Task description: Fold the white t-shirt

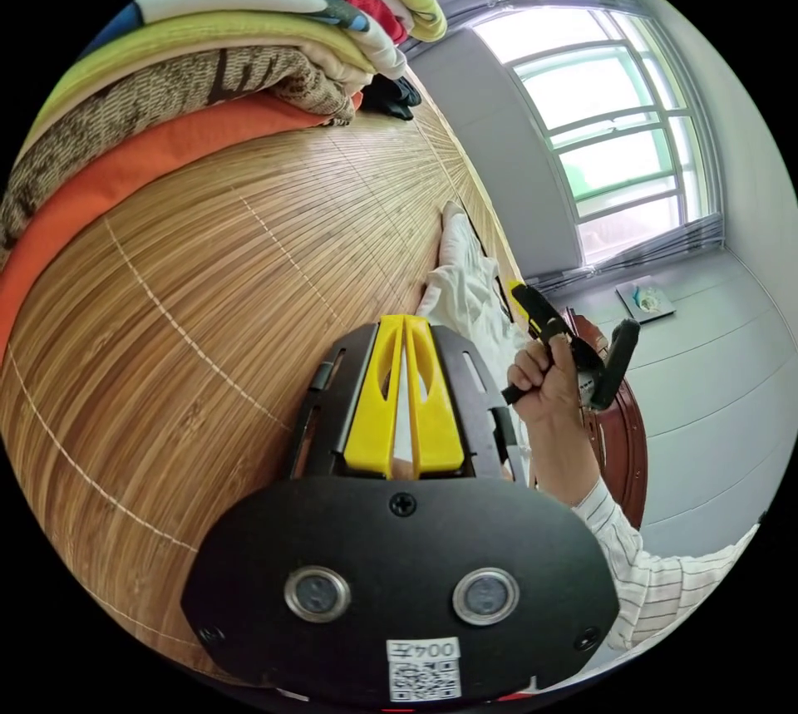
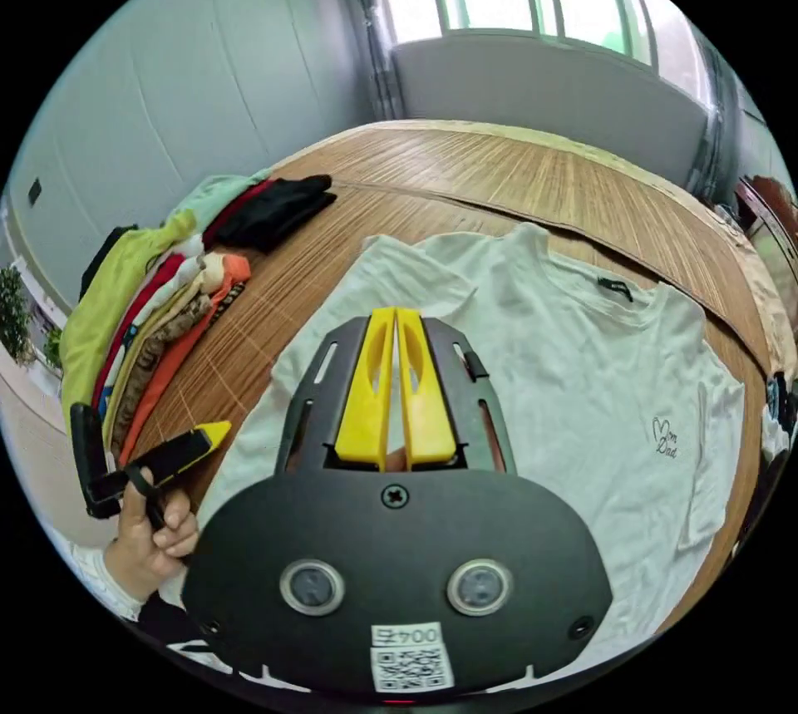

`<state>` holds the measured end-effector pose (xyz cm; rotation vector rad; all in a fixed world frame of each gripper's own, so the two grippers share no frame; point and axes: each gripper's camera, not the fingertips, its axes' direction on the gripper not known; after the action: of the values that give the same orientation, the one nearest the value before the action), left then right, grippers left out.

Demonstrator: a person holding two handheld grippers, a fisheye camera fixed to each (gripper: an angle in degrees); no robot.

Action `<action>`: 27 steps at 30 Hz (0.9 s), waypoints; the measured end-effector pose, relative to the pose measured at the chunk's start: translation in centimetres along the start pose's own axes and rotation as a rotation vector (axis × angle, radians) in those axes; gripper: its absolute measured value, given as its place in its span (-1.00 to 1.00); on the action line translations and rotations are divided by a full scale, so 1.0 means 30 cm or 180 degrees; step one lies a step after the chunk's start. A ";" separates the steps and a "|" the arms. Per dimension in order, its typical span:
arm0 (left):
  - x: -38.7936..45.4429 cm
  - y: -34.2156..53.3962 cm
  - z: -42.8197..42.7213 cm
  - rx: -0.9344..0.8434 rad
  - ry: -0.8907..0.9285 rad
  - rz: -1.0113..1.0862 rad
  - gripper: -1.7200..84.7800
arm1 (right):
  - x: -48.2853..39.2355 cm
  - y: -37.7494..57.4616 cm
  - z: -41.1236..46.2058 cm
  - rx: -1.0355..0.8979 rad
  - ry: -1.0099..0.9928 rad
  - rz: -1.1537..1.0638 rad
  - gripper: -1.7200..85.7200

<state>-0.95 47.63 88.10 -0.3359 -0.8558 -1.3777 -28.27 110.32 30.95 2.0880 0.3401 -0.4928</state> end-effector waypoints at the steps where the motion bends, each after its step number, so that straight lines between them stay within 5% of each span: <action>1: 0.010 -0.012 -0.007 0.0007 -0.0010 0.0001 -0.96 | -0.071 0.048 -0.002 -0.0220 -0.0162 -0.0322 -0.96; 7: 0.067 -0.075 -0.027 0.0011 -0.0038 0.0010 -0.96 | -0.169 0.164 -0.006 -0.0734 -0.0299 -0.0715 -0.93; 15: 0.110 -0.147 -0.067 0.0096 0.0362 -0.0056 -0.95 | -0.068 0.355 -0.469 -0.0616 -0.0311 -0.0243 -0.98; 19: 0.271 -0.156 -0.207 0.0345 0.0962 0.0671 -0.95 | 0.053 0.684 -0.821 -0.0752 0.0113 0.0100 -0.98; 22: 0.433 -0.084 -0.385 0.0312 0.0807 0.1371 -0.94 | 0.187 0.937 -1.054 -0.0830 0.0473 0.0454 -0.98; 27: 0.411 0.106 -0.630 -0.0082 0.0427 0.1281 -0.93 | 0.343 1.226 -1.272 -0.0777 0.0594 0.0959 -0.98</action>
<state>7.80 26.84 84.97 -0.4064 -0.6193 -1.0242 4.45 123.80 71.73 1.9058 0.1773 -0.0723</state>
